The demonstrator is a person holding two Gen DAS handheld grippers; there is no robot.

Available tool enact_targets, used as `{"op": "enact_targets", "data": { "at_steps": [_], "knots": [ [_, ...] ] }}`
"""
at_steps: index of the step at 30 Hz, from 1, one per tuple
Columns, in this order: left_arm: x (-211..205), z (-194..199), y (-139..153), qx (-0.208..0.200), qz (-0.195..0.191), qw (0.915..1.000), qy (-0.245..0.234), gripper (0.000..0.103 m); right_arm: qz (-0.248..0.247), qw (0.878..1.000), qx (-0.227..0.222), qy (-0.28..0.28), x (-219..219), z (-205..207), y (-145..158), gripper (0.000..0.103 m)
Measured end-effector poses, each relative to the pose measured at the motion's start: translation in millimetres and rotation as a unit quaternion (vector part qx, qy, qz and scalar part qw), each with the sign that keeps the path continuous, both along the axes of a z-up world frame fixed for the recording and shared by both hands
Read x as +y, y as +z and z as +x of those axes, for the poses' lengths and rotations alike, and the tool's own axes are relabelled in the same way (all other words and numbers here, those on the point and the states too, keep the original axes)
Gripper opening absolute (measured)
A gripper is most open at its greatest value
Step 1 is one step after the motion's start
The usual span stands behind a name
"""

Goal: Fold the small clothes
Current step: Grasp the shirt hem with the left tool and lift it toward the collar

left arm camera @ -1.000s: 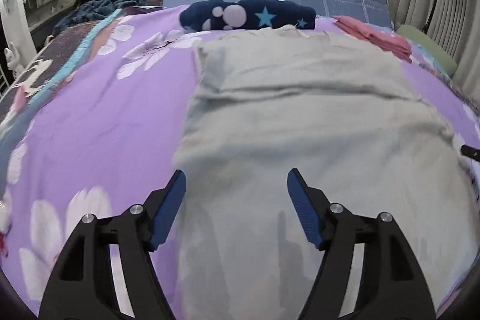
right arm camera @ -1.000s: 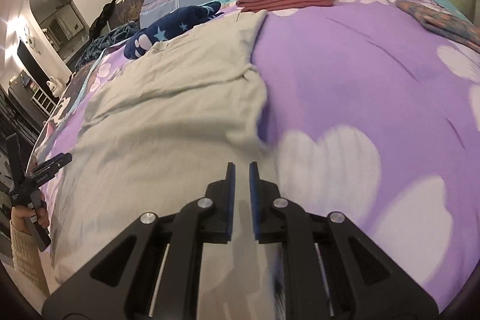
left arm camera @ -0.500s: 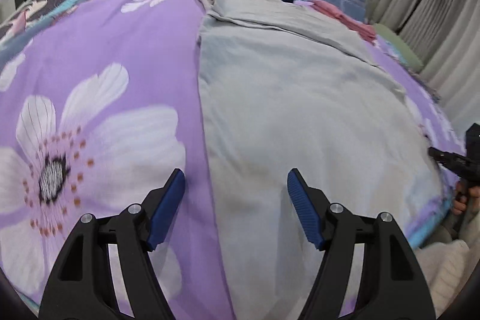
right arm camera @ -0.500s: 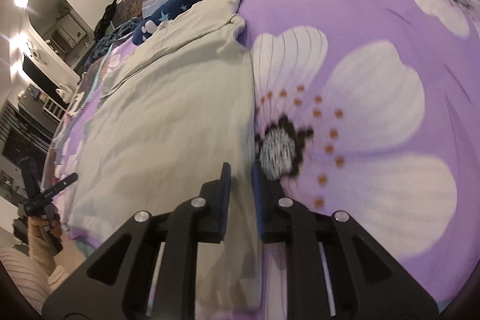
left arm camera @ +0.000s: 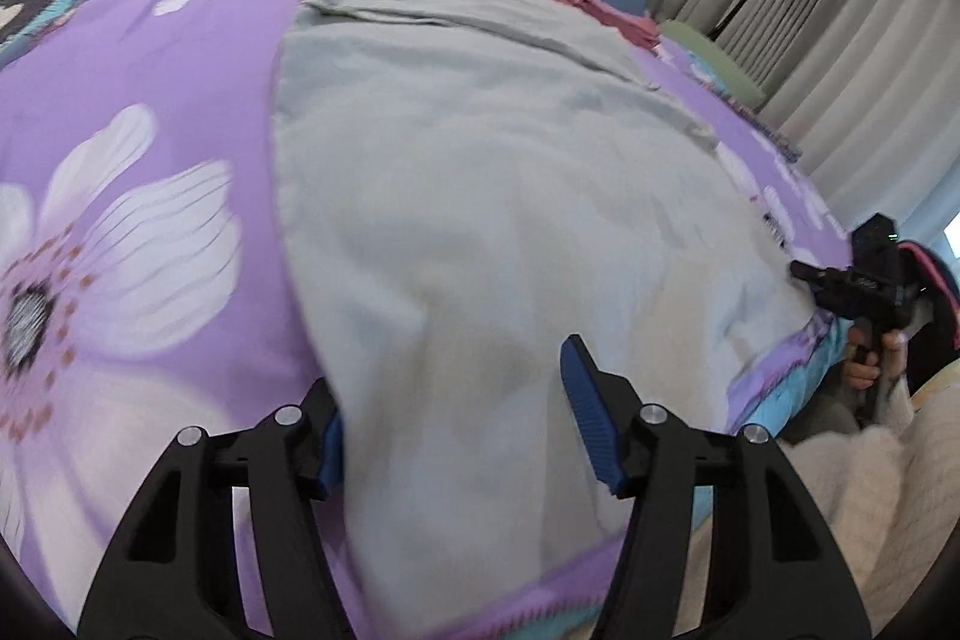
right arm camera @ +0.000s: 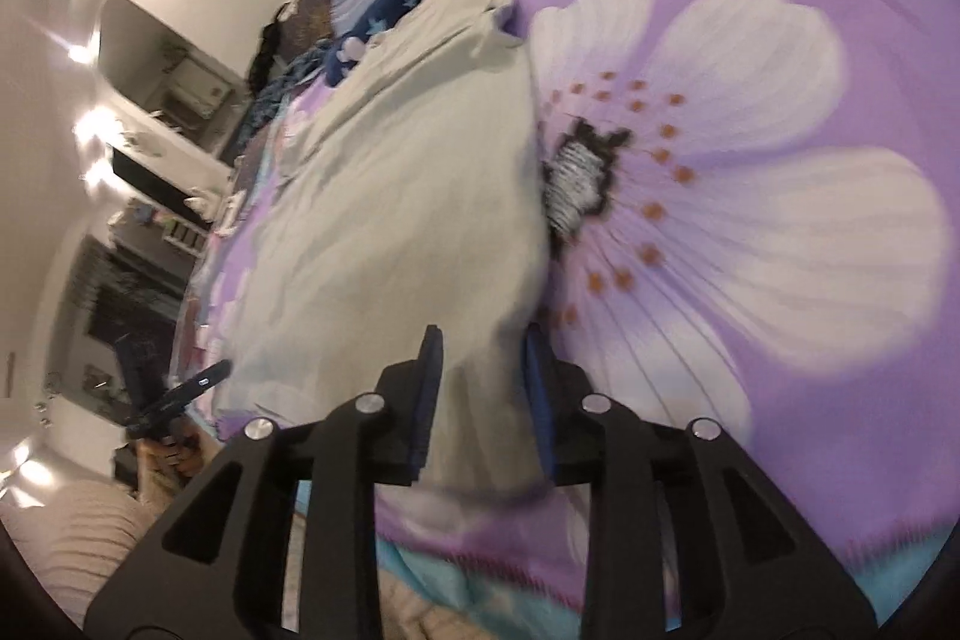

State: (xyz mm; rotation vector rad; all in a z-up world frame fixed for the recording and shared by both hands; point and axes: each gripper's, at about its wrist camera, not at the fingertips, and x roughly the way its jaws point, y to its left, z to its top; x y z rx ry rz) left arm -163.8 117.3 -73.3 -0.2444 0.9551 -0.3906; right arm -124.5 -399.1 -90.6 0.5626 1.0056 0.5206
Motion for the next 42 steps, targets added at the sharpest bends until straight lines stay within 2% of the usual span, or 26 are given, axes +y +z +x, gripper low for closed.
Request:
{"op": "enact_targets", "data": {
  "at_steps": [3,4,6,8,10,12,14,15,17,19,20,21,22,23,24,27,30,33,36,38,40,42],
  "knots": [
    [2.2,5.8,0.9,0.012,-0.017,0.9998,0.007,0.057,0.014,1.000,0.020,-0.004,-0.2,9.5,2.8,0.028],
    [3.0,1.3,2.0,0.015,-0.016,0.9998,0.005,0.053,0.007,1.000,0.016,0.000,0.1,6.5,5.6,0.028],
    [5.9,-10.8,1.7,0.016,-0.018,0.9997,0.000,0.052,-0.007,1.000,0.012,0.014,0.4,-2.7,7.5,0.030],
    [8.3,-13.5,0.6,0.013,-0.024,0.9996,0.000,0.052,-0.001,1.000,0.011,0.020,-1.3,-3.3,6.3,0.030],
    [7.8,-1.1,-1.8,0.013,-0.038,0.9992,0.008,0.052,0.015,1.000,0.014,0.011,-0.4,11.6,3.9,0.030],
    [1.7,11.9,-0.6,0.010,-0.036,0.9993,0.008,0.051,0.014,1.000,0.012,0.009,9.0,30.3,2.9,0.030],
    [-7.7,19.6,2.7,0.011,-0.021,0.9997,0.007,0.042,-0.004,1.000,0.016,0.015,19.1,37.7,4.6,0.029],
    [-12.6,18.8,5.1,0.014,-0.022,0.9997,0.003,0.040,-0.019,0.999,0.014,0.029,26.2,36.3,8.5,0.029],
    [-15.2,10.4,6.8,0.014,-0.031,0.9993,-0.017,0.029,-0.026,0.997,0.013,0.067,34.8,25.9,11.8,0.028],
    [-15.9,-0.9,5.5,0.014,-0.033,0.9990,-0.027,0.021,-0.027,0.996,0.016,0.087,37.4,13.1,10.6,0.022],
    [-14.4,-3.2,5.1,0.015,-0.035,0.9990,-0.024,0.012,-0.029,0.996,0.018,0.085,36.5,10.0,9.9,0.010],
    [-11.8,-3.4,6.7,0.015,-0.037,0.9991,-0.015,0.005,-0.027,0.997,0.024,0.072,33.1,10.2,9.8,0.003],
    [-9.6,-1.8,10.8,0.011,-0.036,0.9992,-0.008,0.003,-0.015,0.998,0.028,0.058,29.3,12.6,11.9,0.002],
    [-8.1,0.0,16.5,0.002,-0.035,0.9994,-0.003,0.003,-0.001,0.999,0.021,0.046,24.8,13.9,17.7,0.002],
    [-7.3,0.9,26.8,-0.016,-0.032,0.9994,0.001,0.003,0.023,0.999,-0.004,0.033,18.6,15.6,33.9,0.002],
    [-3.6,-3.3,80.6,-0.104,-0.023,0.9943,0.005,0.003,0.056,0.995,-0.077,0.020,9.2,16.2,81.7,0.002],
    [0.1,-15.3,133.3,-0.182,-0.023,0.9829,0.006,0.003,0.068,0.985,-0.160,0.011,0.4,2.7,138.4,0.002],
    [0.5,-39.6,168.3,-0.240,-0.018,0.9705,0.010,0.002,0.058,0.975,-0.212,0.008,-3.9,-20.6,170.7,0.002],
    [1.0,-62.9,178.7,-0.268,-0.024,0.9631,0.012,0.002,0.059,0.967,-0.249,0.008,-10.8,-46.3,184.4,0.002],
    [3.3,-72.1,175.4,-0.272,-0.028,0.9616,0.016,0.002,0.060,0.962,-0.265,0.000,-18.1,-59.7,185.5,0.002],
    [3.3,-68.7,165.1,-0.260,-0.034,0.9650,0.014,0.002,0.049,0.966,-0.253,-0.010,-24.2,-62.8,175.9,0.002],
    [2.6,-55.9,149.3,-0.230,-0.048,0.9719,0.018,0.002,0.037,0.977,-0.207,-0.025,-23.1,-50.3,155.6,0.003]
  ]
}}
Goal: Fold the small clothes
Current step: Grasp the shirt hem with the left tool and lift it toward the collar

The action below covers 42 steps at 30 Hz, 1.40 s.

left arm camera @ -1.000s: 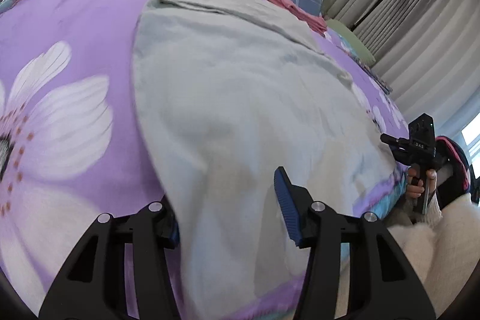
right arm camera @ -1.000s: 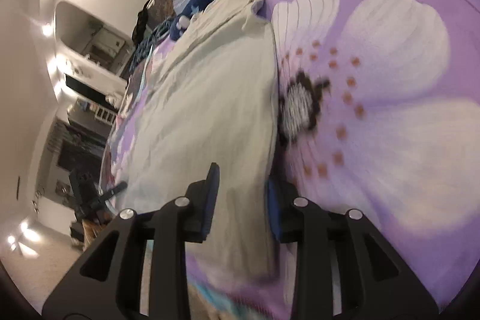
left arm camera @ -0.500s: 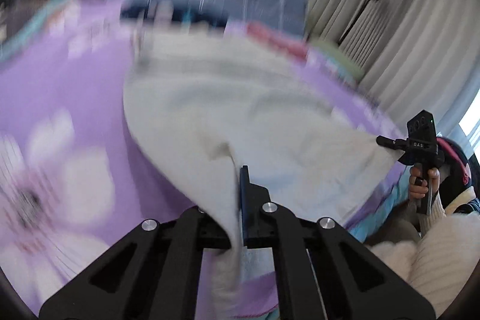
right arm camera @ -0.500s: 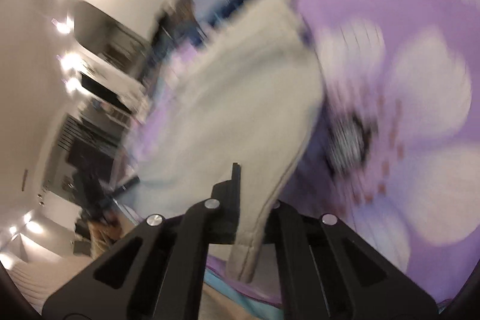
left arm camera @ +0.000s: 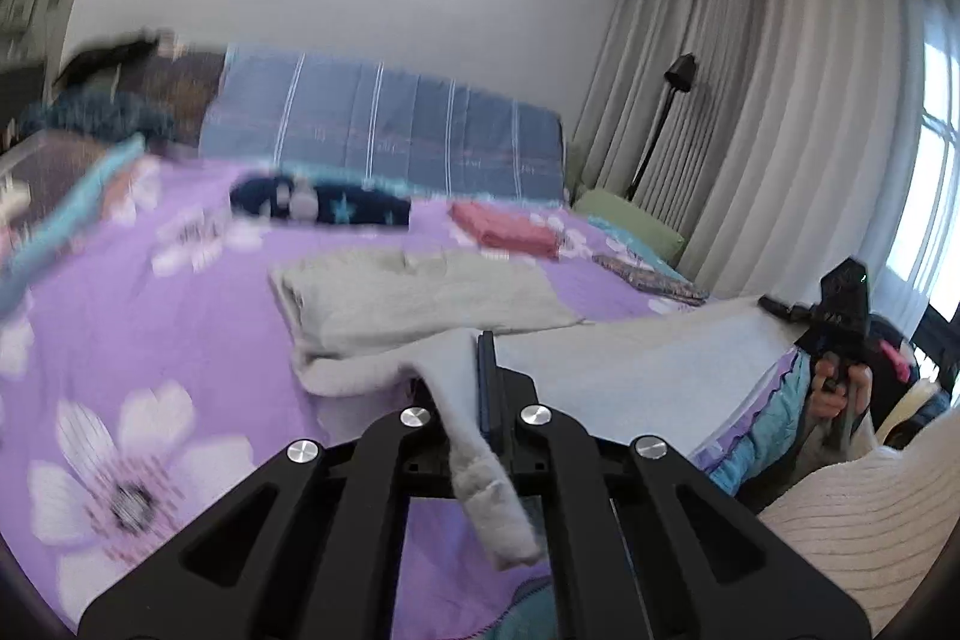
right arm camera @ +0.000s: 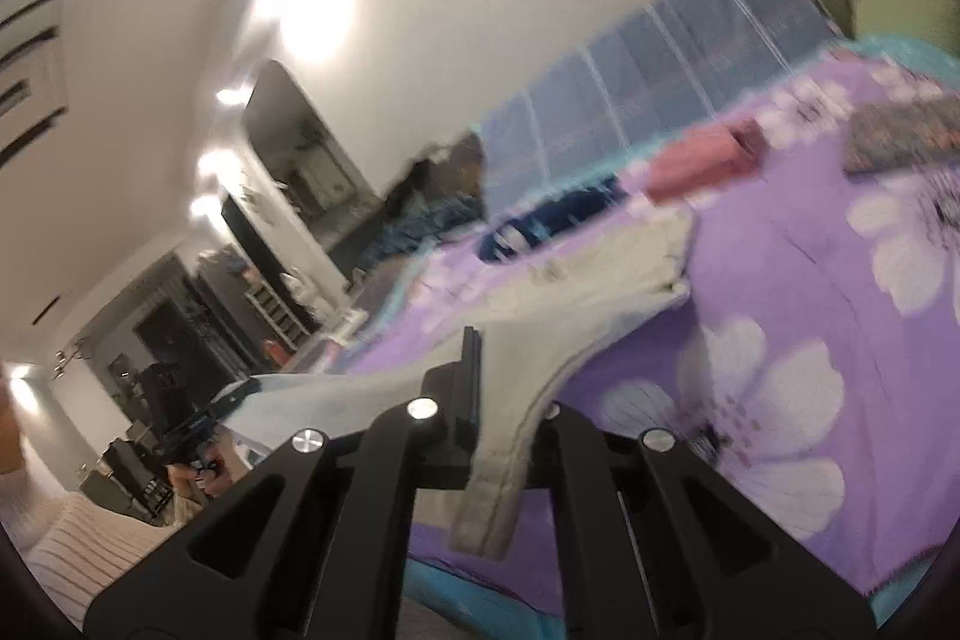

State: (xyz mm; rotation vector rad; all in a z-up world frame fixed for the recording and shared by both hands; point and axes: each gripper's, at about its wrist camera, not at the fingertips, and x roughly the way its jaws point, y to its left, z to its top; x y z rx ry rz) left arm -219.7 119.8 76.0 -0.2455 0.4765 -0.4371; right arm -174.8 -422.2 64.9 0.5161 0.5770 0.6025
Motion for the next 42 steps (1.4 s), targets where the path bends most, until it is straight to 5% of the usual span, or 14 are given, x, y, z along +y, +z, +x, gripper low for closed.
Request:
{"op": "enact_targets", "data": {
  "at_steps": [4,13,22,26,29,32,36,42],
  "knots": [
    [-8.1,24.1,-23.5,0.044,0.007,0.9990,-0.002,0.001,0.004,0.998,0.058,-0.012,3.7,24.7,-28.0,0.003],
    [7.5,99.3,-22.0,0.058,-0.012,0.9981,0.020,0.001,-0.002,0.996,0.083,-0.021,18.4,111.9,-28.5,0.003],
    [11.5,205.7,-15.9,0.067,0.016,0.9965,0.047,0.001,-0.011,0.994,0.107,-0.021,40.5,236.8,-33.1,0.006],
    [18.3,262.8,-51.8,0.114,0.034,0.9900,0.076,0.001,-0.035,0.989,0.144,-0.022,53.8,289.6,-71.8,0.009],
    [22.4,301.2,-107.1,0.177,0.032,0.9803,0.082,0.002,-0.067,0.978,0.197,-0.032,60.5,320.5,-119.7,0.010],
    [31.6,317.1,-151.8,0.218,0.002,0.9716,0.093,0.002,-0.040,0.974,0.220,-0.037,55.7,327.7,-145.6,0.007],
    [45.9,307.0,-146.7,0.206,-0.053,0.9731,0.088,0.004,-0.050,0.976,0.209,-0.021,52.8,318.8,-135.7,0.011],
    [37.6,274.7,-120.5,0.186,-0.029,0.9786,0.084,0.018,-0.073,0.979,0.190,-0.009,49.6,288.5,-115.4,0.019]
  ]
}}
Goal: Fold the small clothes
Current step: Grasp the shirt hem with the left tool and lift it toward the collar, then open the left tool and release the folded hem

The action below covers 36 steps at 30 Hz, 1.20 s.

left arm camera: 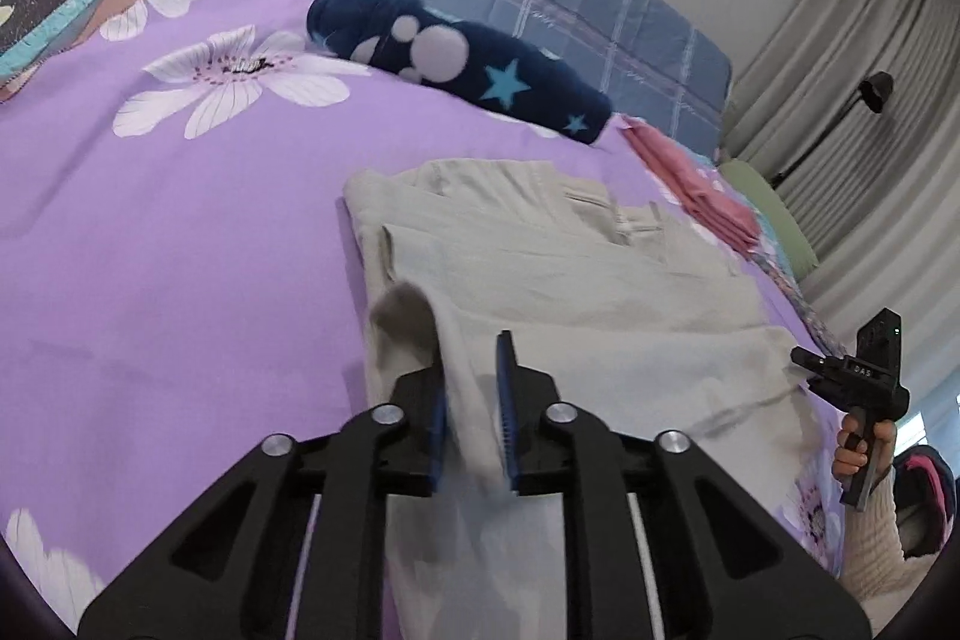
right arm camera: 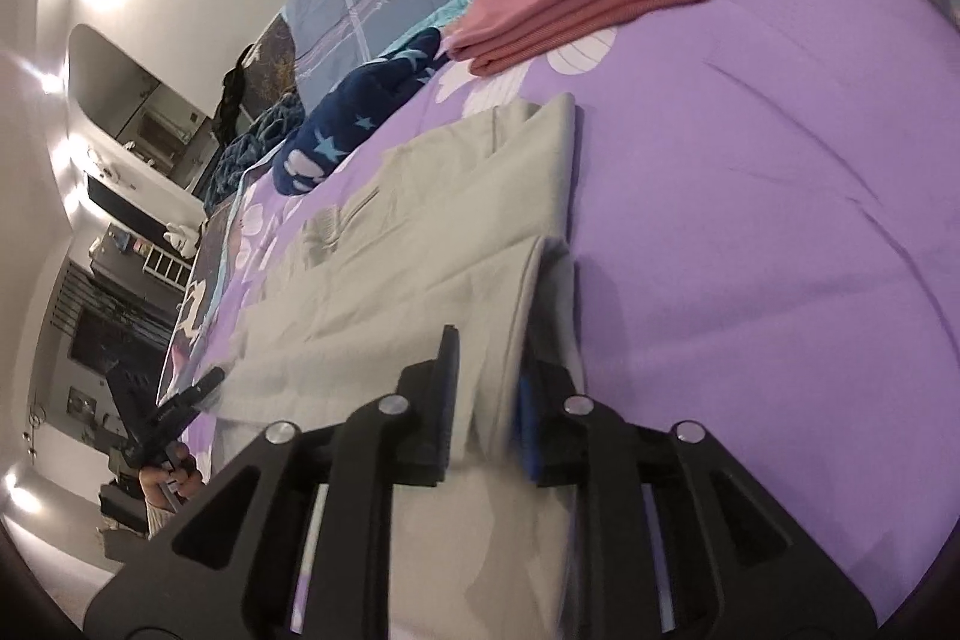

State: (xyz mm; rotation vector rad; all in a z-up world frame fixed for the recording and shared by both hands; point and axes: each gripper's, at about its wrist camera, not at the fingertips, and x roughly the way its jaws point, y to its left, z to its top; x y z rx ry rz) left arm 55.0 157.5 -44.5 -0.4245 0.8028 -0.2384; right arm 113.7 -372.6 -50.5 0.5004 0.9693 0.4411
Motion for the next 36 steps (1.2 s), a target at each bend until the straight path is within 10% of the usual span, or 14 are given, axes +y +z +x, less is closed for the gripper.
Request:
{"op": "enact_targets", "data": {
  "at_steps": [10,16,20,22,36],
  "knots": [
    [-11.2,-4.2,-8.0,0.029,0.000,0.9994,-0.018,0.002,-0.030,0.999,-0.028,0.005,7.4,-4.5,13.8,0.003],
    [-9.6,51.1,34.9,-0.032,0.006,0.9995,0.007,0.002,0.016,0.998,-0.058,-0.033,-2.2,51.3,38.2,0.003],
    [2.3,87.7,34.0,-0.027,-0.018,0.9988,0.036,0.020,-0.010,0.996,-0.030,-0.087,-3.5,85.4,32.6,0.034],
    [7.8,88.0,32.2,-0.025,-0.001,0.9977,0.063,0.043,-0.023,0.997,-0.035,-0.063,0.2,85.3,29.1,0.034],
    [19.7,104.5,-4.2,0.024,0.059,0.9977,0.022,0.044,-0.116,0.992,-0.050,-0.009,16.5,104.7,15.9,0.025]
  ]
}}
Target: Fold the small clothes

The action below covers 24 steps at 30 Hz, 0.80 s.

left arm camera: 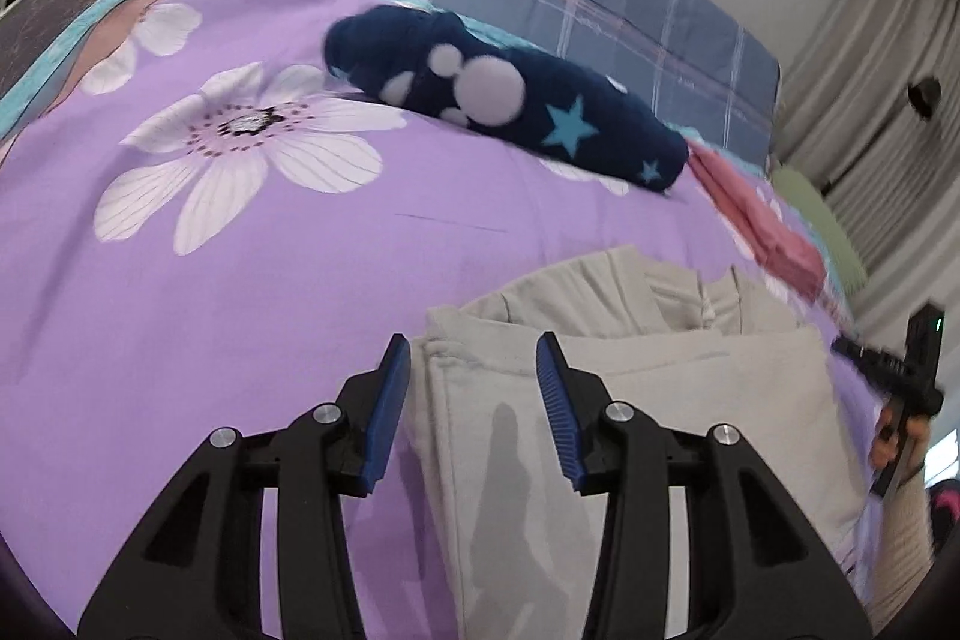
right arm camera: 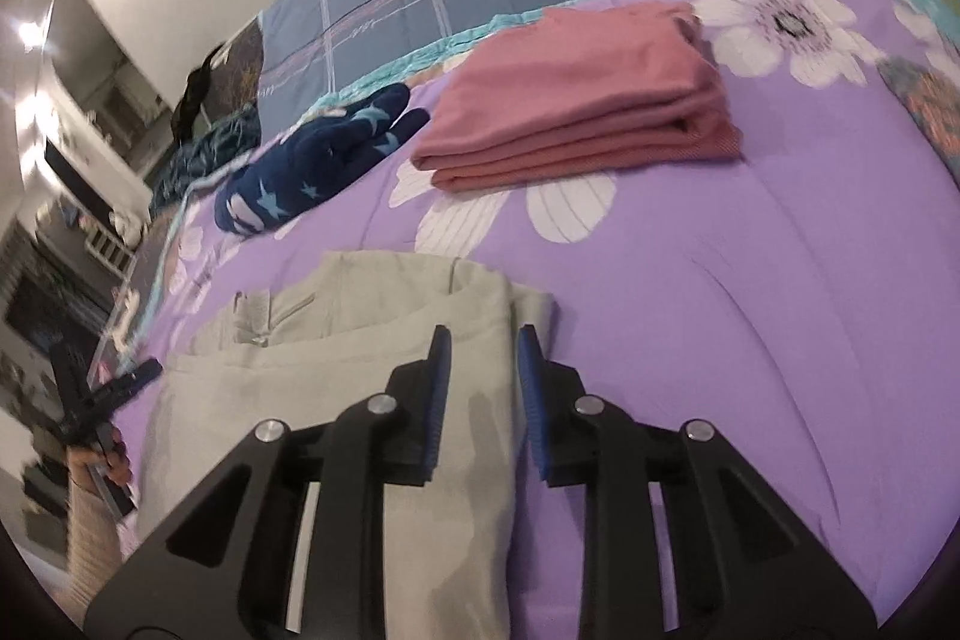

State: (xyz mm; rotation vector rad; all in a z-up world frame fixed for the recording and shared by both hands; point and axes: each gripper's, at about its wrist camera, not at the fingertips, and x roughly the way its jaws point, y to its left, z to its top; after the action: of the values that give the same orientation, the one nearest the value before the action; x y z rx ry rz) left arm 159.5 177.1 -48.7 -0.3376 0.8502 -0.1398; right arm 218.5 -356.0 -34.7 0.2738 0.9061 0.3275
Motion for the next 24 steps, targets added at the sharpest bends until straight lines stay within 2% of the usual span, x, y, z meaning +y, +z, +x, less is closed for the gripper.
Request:
{"op": "enact_targets", "data": {
  "at_steps": [4,10,15,16,20,24],
  "knots": [
    [-6.6,8.0,-6.6,0.011,0.032,0.9994,-0.008,0.044,-0.036,0.999,0.001,0.011,14.1,19.1,-1.1,0.029],
    [-15.5,4.6,-11.9,0.003,0.089,0.9957,-0.025,0.044,-0.054,0.998,0.000,0.027,24.1,29.1,-10.4,0.029],
    [-18.8,5.2,-7.4,-0.016,0.095,0.9948,-0.030,0.042,-0.027,0.999,-0.026,0.037,15.6,20.6,-7.4,0.009],
    [-18.9,7.2,-6.8,-0.017,0.096,0.9948,-0.031,0.041,-0.021,0.999,-0.029,0.041,14.1,19.0,-5.8,0.007],
    [-21.1,9.6,-3.6,-0.027,0.101,0.9941,-0.031,0.013,-0.031,0.996,-0.050,0.066,16.7,6.9,2.8,0.006],
    [-25.3,2.4,5.3,-0.052,0.103,0.9926,-0.035,0.009,-0.055,0.992,-0.067,0.093,27.8,-7.0,9.1,0.006]
  ]
}}
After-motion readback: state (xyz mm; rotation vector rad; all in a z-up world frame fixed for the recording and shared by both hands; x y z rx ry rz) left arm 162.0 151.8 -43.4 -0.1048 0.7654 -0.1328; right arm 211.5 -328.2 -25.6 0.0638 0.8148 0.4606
